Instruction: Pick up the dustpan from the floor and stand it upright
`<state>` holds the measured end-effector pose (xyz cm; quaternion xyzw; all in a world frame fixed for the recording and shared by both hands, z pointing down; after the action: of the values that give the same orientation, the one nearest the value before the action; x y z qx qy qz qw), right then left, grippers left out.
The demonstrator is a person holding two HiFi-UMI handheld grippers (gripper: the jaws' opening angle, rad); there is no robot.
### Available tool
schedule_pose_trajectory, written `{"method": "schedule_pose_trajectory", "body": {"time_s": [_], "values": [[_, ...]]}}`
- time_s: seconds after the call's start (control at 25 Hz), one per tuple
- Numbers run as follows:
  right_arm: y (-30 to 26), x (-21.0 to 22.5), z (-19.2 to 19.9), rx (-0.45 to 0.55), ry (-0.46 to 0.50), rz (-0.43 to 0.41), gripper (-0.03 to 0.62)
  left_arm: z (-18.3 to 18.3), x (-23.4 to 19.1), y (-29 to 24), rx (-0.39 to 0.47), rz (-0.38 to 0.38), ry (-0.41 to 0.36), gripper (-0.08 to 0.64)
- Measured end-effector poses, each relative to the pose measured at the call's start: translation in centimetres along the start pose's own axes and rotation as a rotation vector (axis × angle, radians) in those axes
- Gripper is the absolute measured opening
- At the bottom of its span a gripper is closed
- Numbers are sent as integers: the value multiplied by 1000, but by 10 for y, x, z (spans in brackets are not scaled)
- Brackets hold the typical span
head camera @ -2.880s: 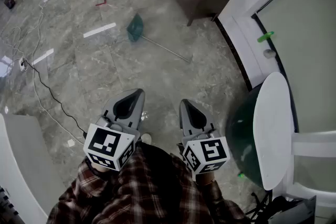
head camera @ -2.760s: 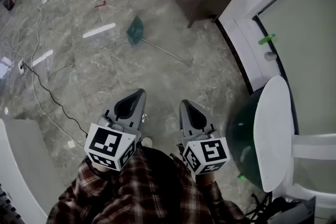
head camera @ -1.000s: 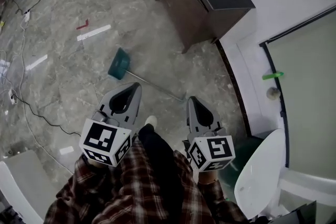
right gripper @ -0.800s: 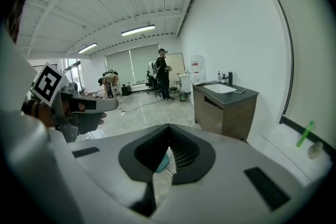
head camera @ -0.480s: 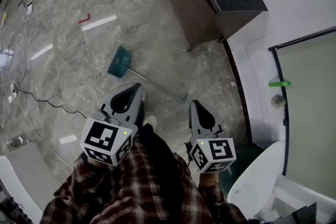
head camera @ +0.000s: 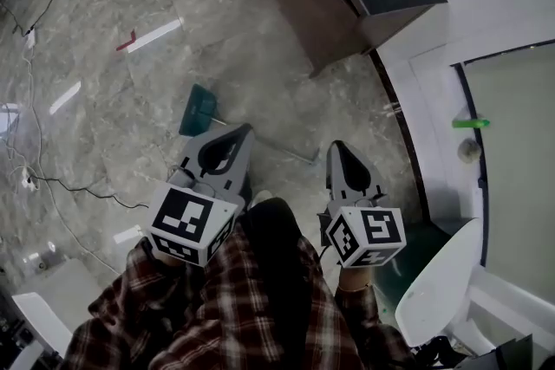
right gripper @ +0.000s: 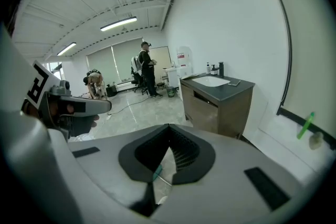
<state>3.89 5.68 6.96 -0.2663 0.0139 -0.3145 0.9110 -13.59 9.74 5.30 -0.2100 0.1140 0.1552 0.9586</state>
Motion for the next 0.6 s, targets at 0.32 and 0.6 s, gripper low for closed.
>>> {"method": "schedule_pose_trajectory", "body": {"time_s": [0.32, 0.6], "values": [[-24, 22, 4, -6, -67, 93, 11, 7, -8, -57, -59, 73, 16, 2], [-25, 68, 13, -14, -158, 175, 11, 15, 5, -100, -93, 95, 26, 2]]}}
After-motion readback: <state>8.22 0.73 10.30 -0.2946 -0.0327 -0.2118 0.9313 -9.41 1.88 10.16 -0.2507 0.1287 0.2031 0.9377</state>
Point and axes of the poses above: the fingertips, and each gripper's own axes: y backward along the fingers, x to its right, z out of its underside, the point moved 4 cm from there along y, backward along the fingers, and after that the axes turned 2 degrees about x, right-handed, at the moved point
